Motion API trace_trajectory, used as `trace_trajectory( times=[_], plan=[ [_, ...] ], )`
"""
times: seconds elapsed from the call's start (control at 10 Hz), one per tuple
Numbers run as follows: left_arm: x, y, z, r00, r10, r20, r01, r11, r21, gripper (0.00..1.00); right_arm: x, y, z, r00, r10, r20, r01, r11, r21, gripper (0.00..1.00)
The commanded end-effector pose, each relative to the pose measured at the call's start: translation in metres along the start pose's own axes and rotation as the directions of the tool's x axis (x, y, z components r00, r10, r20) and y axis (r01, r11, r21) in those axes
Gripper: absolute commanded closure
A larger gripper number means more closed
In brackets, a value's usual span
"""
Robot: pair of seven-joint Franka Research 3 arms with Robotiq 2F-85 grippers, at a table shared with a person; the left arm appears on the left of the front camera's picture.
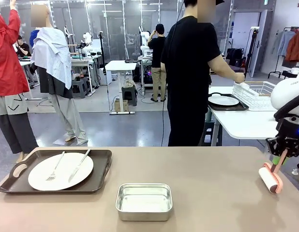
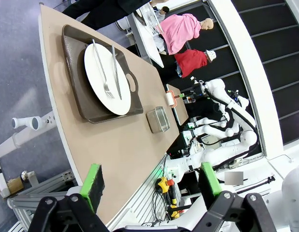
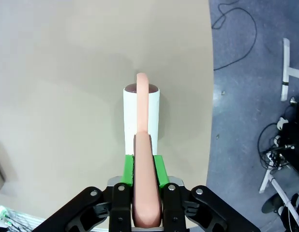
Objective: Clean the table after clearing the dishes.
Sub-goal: When the left (or right) Handle tray is removed, use the left hand (or right hand) to clean the left (or right) side of the table with the Lint Roller, then place the Lint Roller back on top of the Airtight Container.
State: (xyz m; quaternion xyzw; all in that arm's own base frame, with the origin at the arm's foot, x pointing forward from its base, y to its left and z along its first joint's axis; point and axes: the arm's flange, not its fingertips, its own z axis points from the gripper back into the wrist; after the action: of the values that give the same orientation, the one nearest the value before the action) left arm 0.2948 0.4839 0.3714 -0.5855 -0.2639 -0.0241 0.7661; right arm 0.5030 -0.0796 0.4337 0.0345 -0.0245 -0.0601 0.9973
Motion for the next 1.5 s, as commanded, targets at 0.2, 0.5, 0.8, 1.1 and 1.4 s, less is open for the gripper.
trace_trajectory(
  times=[0.2,0.5,0.8,1.1,1.4],
  plan=[
    [-0.004,-0.001,0.000,1.000,-0.007,-0.002,0.007,1.000,0.018,0.00,-0.038,0.012,0.046,0.996,0.069,0.056,-0.070,0.997,0.013,0.80],
    [-0.004,-0.001,0.000,1.000,-0.007,-0.002,0.007,1.000,0.018,0.00,-0.033,0.012,0.055,0.996,0.056,0.063,-0.057,0.998,0.020,0.80],
    [-0.004,-0.001,0.000,1.000,-0.007,-0.002,0.007,1.000,0.018,0.00,-0.033,0.012,0.055,0.996,0.056,0.063,-0.057,0.998,0.020,0.80],
    [-0.004,-0.001,0.000,1.000,-0.007,-0.002,0.007,1.000,0.018,0.00,-0.033,0.012,0.055,0.996,0.056,0.063,-0.057,0.998,0.020,0.80],
    [-0.004,-0.001,0.000,1.000,-0.007,-0.002,0.007,1.000,0.018,0.00,-0.033,0.012,0.055,0.996,0.056,0.063,-0.057,0.998,0.020,0.80]
  ],
)
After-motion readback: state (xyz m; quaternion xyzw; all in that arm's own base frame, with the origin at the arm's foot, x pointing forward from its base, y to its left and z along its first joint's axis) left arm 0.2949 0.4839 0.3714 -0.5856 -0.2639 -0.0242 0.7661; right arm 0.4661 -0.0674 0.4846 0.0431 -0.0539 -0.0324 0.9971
